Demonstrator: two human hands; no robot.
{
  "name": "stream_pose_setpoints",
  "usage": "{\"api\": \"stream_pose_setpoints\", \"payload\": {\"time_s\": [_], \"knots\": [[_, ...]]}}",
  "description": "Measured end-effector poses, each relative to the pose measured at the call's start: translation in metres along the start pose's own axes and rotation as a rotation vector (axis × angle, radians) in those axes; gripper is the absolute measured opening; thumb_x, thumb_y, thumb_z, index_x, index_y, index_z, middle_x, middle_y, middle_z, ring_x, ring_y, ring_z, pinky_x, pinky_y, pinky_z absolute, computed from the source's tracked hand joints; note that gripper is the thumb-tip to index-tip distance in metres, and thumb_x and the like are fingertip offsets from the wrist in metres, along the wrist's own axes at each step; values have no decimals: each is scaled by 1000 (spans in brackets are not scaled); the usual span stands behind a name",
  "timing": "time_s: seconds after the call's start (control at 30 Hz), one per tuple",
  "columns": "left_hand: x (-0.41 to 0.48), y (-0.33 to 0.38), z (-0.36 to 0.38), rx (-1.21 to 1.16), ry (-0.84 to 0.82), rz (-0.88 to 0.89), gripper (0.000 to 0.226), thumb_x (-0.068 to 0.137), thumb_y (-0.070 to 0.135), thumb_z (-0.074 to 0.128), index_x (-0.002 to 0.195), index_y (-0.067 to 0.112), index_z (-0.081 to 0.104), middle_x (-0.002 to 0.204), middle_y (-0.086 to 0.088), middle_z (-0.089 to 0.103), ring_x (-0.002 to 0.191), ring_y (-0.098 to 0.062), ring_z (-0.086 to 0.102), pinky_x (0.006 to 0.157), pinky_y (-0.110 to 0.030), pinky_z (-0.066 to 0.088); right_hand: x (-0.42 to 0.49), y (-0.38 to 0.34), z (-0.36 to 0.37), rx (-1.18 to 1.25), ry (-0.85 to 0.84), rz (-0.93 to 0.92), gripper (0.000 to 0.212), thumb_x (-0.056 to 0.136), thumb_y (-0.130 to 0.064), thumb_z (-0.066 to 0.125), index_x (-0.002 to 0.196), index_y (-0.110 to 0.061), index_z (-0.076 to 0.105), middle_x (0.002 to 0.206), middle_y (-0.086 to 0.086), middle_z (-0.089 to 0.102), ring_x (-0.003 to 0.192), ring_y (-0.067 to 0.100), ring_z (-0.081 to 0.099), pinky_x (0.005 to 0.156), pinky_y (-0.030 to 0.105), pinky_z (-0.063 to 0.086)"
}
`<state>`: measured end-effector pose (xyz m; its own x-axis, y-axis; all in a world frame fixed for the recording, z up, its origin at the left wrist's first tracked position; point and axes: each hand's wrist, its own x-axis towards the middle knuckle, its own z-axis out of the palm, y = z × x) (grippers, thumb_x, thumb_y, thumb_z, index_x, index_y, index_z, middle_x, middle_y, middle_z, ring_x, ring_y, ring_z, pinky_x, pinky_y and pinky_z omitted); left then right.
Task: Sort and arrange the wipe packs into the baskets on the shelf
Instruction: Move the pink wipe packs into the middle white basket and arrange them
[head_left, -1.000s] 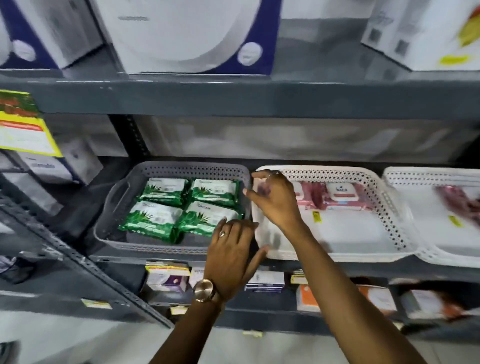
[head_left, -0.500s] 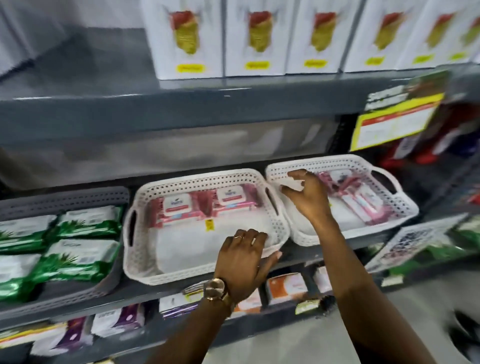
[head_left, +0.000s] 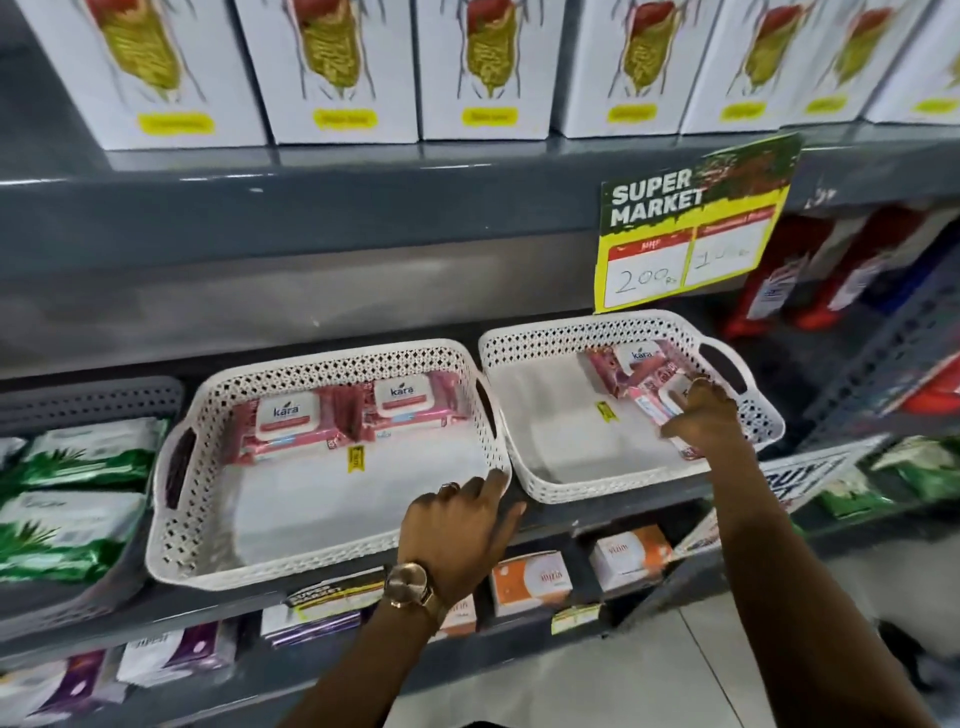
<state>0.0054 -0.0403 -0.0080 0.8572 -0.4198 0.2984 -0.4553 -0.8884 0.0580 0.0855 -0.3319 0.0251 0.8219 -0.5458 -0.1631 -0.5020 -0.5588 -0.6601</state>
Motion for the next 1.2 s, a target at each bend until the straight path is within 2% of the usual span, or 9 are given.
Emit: {"api": "stream_pose_setpoints", "payload": {"time_s": [0.2,0.3,0.37,0.57,0.73,0.83,0.93,1.07,1.2], "knots": [[-7,-11,3,29,73,-7,38,88,52,40,93,23,63,69,3,69,57,-21,63,53,-28,48,12,-3,-1,-193,44,-76,83,43,-21,91,116,-7,54,117,21,64,104,37,62,89,45,54],[-25,-36,-1,49,94,-56,43,89,54,37,86,20,64,68,1,69,58,-23,63,57,-32,49,-10,-24,6,-118,145,-185,90,34,-34,87,117,-19,55,112,17,68,100,36,63,87,47,55],[-41,-57,-6,69,118,-80,50,90,58,32,83,20,63,64,1,67,55,-24,62,53,-31,47,-30,-50,9,-44,171,-300,88,41,-29,88,122,-18,55,116,16,66,106,35,61,92,41,51],[-89,-123,-30,134,130,-187,61,86,69,33,77,18,65,54,0,61,49,-22,59,49,-29,45,-110,-156,55,154,-96,-613,82,49,-18,91,123,-13,57,111,1,64,96,11,56,78,16,38],[-116,-161,-46,153,131,-273,72,84,78,25,77,20,66,62,2,64,58,-25,62,59,-34,47,-167,-209,134,43,-319,-785,86,47,-25,92,125,-16,58,117,6,70,101,22,66,86,28,50],[-122,-165,-47,147,104,-251,69,87,75,23,78,21,65,67,2,65,64,-25,61,62,-35,48,-185,-209,179,-157,-364,-818,100,49,-37,90,137,-21,44,132,9,59,118,28,53,97,36,46],[-124,-167,-47,138,78,-238,65,89,72,24,82,22,65,70,2,65,68,-24,61,65,-34,47,-197,-199,214,-255,-359,-885,97,53,-39,88,137,-23,43,134,9,56,120,28,48,100,38,44],[-129,-166,-46,108,67,-218,59,89,71,30,90,23,65,75,4,66,74,-22,60,70,-34,46,-206,-188,232,-281,-377,-882,102,53,-48,85,140,-28,36,142,5,48,129,26,42,108,45,38],[-129,-157,-48,84,84,-220,56,91,69,29,92,25,64,79,6,66,75,-20,61,71,-33,46,-201,-190,217,-180,-377,-876,95,60,-41,84,141,-24,37,144,5,46,134,26,36,112,39,34]]}}
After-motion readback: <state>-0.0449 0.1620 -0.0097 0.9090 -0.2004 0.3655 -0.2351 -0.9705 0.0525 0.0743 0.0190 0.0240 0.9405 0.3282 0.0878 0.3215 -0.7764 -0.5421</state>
